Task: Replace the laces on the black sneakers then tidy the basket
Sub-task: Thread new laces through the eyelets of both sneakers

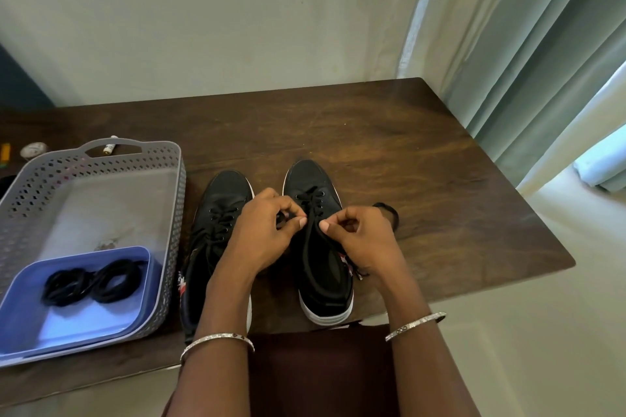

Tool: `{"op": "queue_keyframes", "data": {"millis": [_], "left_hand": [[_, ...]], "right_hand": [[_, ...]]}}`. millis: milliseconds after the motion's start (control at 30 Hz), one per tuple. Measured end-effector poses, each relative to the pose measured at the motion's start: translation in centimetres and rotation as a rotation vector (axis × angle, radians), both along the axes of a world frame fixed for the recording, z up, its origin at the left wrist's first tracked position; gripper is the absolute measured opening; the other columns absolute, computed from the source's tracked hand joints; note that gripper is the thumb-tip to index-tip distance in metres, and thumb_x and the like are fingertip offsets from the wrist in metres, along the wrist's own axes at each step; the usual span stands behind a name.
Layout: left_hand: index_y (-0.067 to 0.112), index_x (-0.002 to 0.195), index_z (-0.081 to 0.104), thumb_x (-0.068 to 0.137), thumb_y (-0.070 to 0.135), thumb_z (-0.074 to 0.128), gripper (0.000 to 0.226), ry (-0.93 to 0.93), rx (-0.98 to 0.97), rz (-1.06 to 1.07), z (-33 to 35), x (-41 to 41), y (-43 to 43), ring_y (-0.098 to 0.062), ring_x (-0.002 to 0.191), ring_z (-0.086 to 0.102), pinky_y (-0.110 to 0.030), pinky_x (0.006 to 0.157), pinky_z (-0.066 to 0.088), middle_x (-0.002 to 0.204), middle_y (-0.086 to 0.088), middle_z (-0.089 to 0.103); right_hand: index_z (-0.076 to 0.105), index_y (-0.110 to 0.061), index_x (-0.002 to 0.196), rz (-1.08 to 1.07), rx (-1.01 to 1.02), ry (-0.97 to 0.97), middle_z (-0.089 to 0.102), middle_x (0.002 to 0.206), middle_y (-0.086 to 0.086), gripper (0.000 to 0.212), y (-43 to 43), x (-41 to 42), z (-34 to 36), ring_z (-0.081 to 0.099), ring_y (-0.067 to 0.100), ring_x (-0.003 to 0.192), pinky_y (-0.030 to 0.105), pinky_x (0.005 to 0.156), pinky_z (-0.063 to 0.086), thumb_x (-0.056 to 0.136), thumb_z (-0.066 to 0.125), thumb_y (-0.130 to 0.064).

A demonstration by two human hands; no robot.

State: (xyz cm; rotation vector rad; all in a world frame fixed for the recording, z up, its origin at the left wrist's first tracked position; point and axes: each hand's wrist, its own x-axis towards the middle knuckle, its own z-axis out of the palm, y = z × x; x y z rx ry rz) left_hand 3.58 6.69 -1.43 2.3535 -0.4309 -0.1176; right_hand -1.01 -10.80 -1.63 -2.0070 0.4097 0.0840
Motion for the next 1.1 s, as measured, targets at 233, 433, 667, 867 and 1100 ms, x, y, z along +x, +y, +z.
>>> {"op": "queue_keyframes", "data": {"millis": [233, 433, 667, 867, 1100], "left_hand": [[0.033, 0.07, 0.051, 0.101, 0.026, 0.045, 0.032, 0.185, 0.097, 0.042, -0.3, -0.1, -1.0, -0.02, 0.1, 0.051, -0.049, 0.094, 0.04, 0.09, 0.012, 0.049], [0.005, 0.078, 0.057, 0.104, 0.019, 0.038, 0.035, 0.199, 0.052, 0.026, -0.9, -0.1, -1.1, -0.033, 0.09, 0.055, -0.046, 0.089, 0.043, 0.087, -0.011, 0.054], [0.014, 0.07, 0.063, 0.105, 0.033, 0.043, 0.045, 0.182, -0.06, 0.065, -0.4, -0.3, -0.5, -0.007, 0.055, 0.053, -0.029, 0.061, 0.038, 0.056, 0.008, 0.056], [0.026, 0.086, 0.069, 0.101, 0.036, 0.052, 0.024, 0.176, -0.219, 0.094, -0.3, -0.2, -0.1, -0.003, 0.065, 0.066, -0.03, 0.067, 0.054, 0.069, 0.008, 0.071], [0.029, 0.089, 0.073, 0.089, 0.026, 0.072, 0.003, 0.232, -0.208, 0.043, -0.4, 0.0, 0.3, -0.003, 0.074, 0.066, -0.032, 0.077, 0.056, 0.078, 0.008, 0.073]], "right_hand": [[0.064, -0.02, 0.08, -0.106, -0.144, 0.004, 0.069, 0.086, 0.005, 0.014, 0.3, 0.5, -0.7, 0.066, 0.022, 0.083, 0.035, 0.074, 0.055, 0.094, 0.064, -0.023], [0.065, -0.016, 0.082, -0.182, -0.08, 0.02, 0.069, 0.088, 0.006, 0.012, 0.3, 0.3, -0.9, 0.067, 0.02, 0.076, 0.039, 0.07, 0.06, 0.093, 0.064, -0.02], [0.068, -0.012, 0.088, -0.089, -0.022, -0.002, 0.069, 0.084, 0.004, 0.006, -0.8, 0.1, 0.0, 0.06, 0.004, 0.06, 0.01, 0.047, 0.041, 0.093, 0.068, -0.016], [0.073, -0.026, 0.096, 0.013, -0.051, -0.234, 0.071, 0.086, -0.013, 0.015, -0.4, 0.5, 1.0, 0.065, -0.003, 0.081, 0.01, 0.07, 0.049, 0.089, 0.069, -0.013], [0.078, -0.026, 0.098, 0.17, -0.244, -0.266, 0.071, 0.091, -0.013, 0.019, 0.0, 1.1, 0.8, 0.061, -0.007, 0.076, 0.002, 0.069, 0.042, 0.091, 0.068, -0.012]]}}
